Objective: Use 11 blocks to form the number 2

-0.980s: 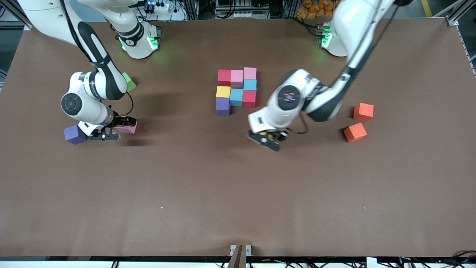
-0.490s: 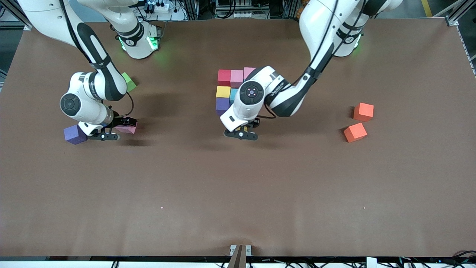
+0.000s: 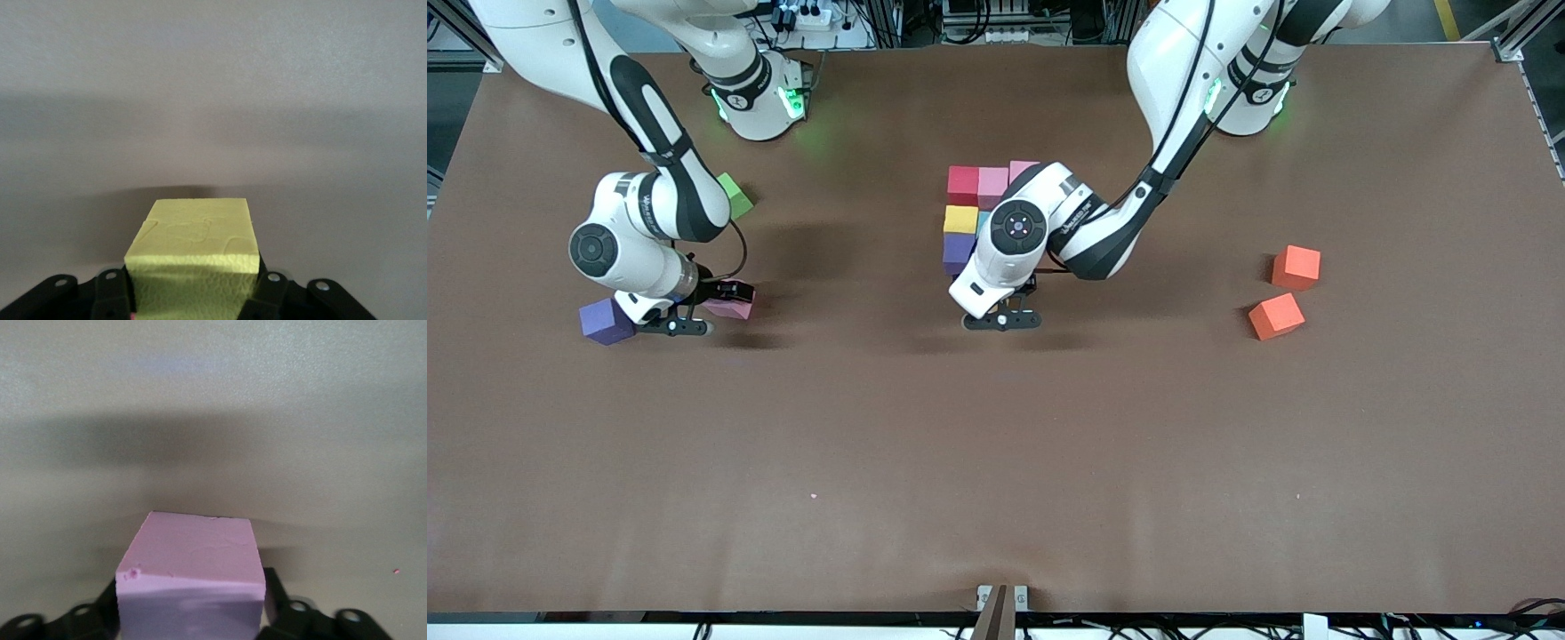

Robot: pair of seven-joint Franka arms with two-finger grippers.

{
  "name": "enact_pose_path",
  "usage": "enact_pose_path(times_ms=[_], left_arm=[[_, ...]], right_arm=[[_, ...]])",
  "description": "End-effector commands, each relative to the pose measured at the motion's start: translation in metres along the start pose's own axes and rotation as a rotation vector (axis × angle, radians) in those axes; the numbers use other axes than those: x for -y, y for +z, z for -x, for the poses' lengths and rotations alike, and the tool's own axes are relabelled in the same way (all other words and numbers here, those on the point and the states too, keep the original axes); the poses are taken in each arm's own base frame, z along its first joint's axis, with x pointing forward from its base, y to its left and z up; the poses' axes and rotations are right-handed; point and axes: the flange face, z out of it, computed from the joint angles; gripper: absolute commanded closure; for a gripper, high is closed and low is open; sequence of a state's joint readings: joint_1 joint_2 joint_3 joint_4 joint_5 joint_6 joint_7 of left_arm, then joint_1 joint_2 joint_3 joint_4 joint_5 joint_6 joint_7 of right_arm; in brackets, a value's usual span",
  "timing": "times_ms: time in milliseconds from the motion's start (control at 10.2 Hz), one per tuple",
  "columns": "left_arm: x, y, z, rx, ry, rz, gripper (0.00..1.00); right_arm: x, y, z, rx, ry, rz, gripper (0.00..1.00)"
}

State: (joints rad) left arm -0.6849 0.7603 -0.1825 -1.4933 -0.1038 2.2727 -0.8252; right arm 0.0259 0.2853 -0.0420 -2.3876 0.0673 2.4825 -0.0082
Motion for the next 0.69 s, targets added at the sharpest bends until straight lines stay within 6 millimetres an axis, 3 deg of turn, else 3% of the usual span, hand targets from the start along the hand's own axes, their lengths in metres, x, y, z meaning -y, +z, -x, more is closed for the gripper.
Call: enact_pose_path(times_ms=[0,392,588], left_arm=[[-0.02,0.014,0.003,-0.023,-0.058,0.048,0.94],[-0.021,0.016,-0.002,-0.035,-0.046,0.054,0.94],[-0.026,0.027,0.004,-0.037,-0.027,0.058,0.94]], right_arm=[[0.002,-0.005,0.001,-0.004,0.014,-0.014,0.74],[0.013,-0.028,-0.004,0.084,0.057,-0.079,0.73],[0.025,-0.036,-0.005,0.097,0.062,-0.101,0.73]])
